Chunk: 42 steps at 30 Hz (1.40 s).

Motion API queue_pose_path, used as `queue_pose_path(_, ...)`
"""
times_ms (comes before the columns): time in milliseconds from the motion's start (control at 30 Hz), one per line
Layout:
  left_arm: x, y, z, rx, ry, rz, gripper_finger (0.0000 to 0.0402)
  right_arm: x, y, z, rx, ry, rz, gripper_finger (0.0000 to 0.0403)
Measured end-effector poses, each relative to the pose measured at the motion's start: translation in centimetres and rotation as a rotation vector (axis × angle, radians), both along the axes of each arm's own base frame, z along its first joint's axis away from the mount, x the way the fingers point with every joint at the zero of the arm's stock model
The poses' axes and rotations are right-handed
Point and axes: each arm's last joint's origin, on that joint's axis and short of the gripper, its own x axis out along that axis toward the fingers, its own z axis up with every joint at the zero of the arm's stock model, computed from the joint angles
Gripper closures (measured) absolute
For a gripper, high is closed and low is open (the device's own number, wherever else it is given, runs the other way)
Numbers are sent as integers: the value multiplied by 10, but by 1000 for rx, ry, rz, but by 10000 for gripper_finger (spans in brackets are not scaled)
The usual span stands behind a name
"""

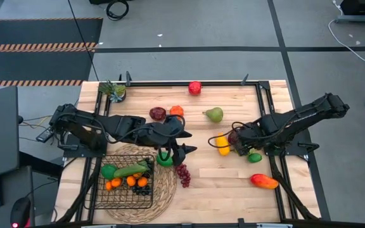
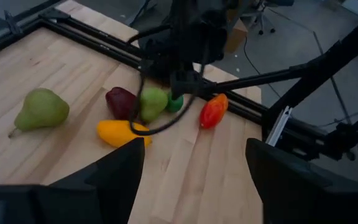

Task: Build produce basket
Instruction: Put the right lime into the black wire basket

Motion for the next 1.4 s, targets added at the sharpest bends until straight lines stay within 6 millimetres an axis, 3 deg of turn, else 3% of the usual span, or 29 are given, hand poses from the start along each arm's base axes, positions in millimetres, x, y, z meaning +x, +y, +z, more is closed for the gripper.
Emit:
queue_pose_path(133,0,0,0,33,4,-20,115,-6,10,-3,-7,27,33,63)
queue_pose_path(367,0,-1,0,34,6,-34,115,-19,24,-31,38,87,125,64)
queue_pose_path(833,0,-1,0,16,4,-26,115,-29,28,-69,52,40,390,65)
queue_pose_path(1400,-1,-1,1,-73,-5,17,115,-29,26,-68,-14,17,634,65)
